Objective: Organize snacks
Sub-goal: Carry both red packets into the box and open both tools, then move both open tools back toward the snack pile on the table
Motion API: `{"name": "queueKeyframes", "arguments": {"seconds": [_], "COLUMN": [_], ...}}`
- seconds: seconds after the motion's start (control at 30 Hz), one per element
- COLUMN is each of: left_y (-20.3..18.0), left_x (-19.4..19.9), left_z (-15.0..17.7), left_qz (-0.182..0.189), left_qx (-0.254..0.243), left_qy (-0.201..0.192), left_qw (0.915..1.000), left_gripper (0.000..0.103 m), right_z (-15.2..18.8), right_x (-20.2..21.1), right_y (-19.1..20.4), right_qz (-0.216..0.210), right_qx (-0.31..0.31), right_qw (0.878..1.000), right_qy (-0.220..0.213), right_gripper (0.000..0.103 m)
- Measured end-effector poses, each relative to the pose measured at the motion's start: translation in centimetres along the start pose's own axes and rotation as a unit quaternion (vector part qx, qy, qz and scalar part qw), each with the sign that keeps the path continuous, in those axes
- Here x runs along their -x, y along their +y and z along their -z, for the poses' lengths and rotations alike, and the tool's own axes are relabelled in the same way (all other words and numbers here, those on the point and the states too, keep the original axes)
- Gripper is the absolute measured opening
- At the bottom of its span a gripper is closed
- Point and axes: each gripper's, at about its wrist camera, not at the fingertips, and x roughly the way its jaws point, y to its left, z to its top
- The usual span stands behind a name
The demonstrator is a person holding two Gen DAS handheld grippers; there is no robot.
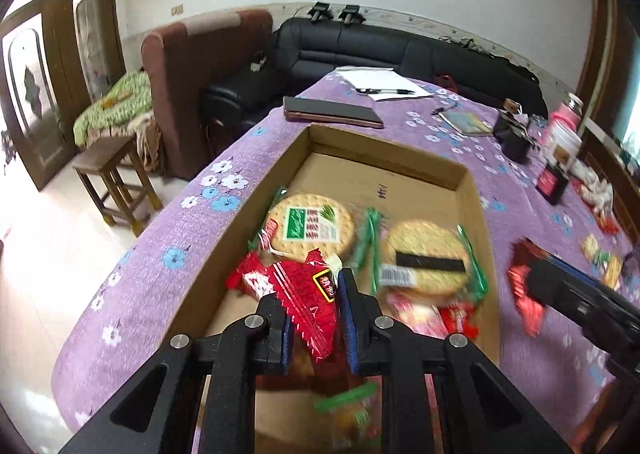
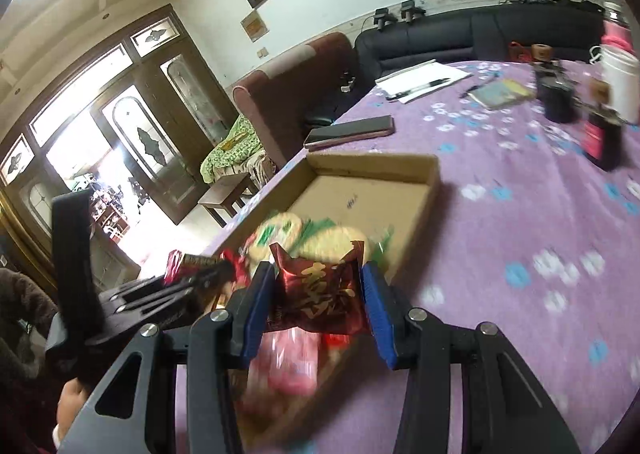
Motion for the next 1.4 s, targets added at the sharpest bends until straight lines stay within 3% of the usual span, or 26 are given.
{"name": "queueKeyframes", "arguments": {"seconds": [0.17,0.37,0.5,0.7,0.8,0.9,0.93,1.0,1.1,1.2,1.4], "left_y": [-0.1,-2.6,-3.3,-3.1,-3.0,-2.7,-2.6,-2.3,-1.8,-1.6,-2.4], "left_x": [-3.1,-9.5,-12.8,-14.6,-14.7,-14.1,-13.8,-13.2,-11.9,-10.5,-7.0], "left_z": [-4.8,-9.8,-10.5,-10.5,-10.4,-10.7,-10.8,-11.0,-11.1,-11.1,-9.8], "left_qz": [0.019,-0.001,-0.016,-0.029,-0.032,-0.040,-0.044,-0.051,-0.056,-0.061,-0.047], "left_qx": [0.013,-0.014,-0.021,-0.022,-0.019,-0.014,-0.014,-0.010,-0.002,0.004,0.013], "left_qy": [0.018,0.072,0.104,0.119,0.118,0.111,0.107,0.101,0.086,0.072,0.044], "left_qw": [0.9996,0.9973,0.9942,0.9923,0.9923,0.9929,0.9932,0.9936,0.9947,0.9955,0.9978], "left_gripper": [0.021,0.021,0.022,0.022,0.022,0.024,0.026,0.051,0.075,0.089,0.092], "right_z": [-3.7,-6.2,-6.6,-6.5,-6.5,-6.6,-6.7,-6.9,-6.8,-6.4,-4.0], "right_x": [-4.9,-9.2,-10.7,-11.3,-11.1,-10.6,-10.3,-9.6,-8.2,-5.8,0.6], "right_y": [-0.9,-3.0,-3.9,-4.3,-4.4,-4.3,-4.3,-4.2,-4.1,-4.3,-5.9], "right_qz": [0.025,0.054,0.066,0.066,0.069,0.062,0.064,0.061,0.060,0.057,0.072], "right_qx": [0.001,-0.013,-0.018,-0.012,-0.010,-0.014,-0.013,-0.016,-0.020,-0.025,-0.042], "right_qw": [1.000,0.998,0.996,0.996,0.996,0.996,0.996,0.997,0.997,0.998,0.996], "right_qy": [0.016,0.041,0.056,0.064,0.063,0.058,0.055,0.047,0.035,0.019,-0.016], "right_gripper": [0.045,0.045,0.045,0.045,0.050,0.062,0.067,0.069,0.069,0.069,0.078]}}
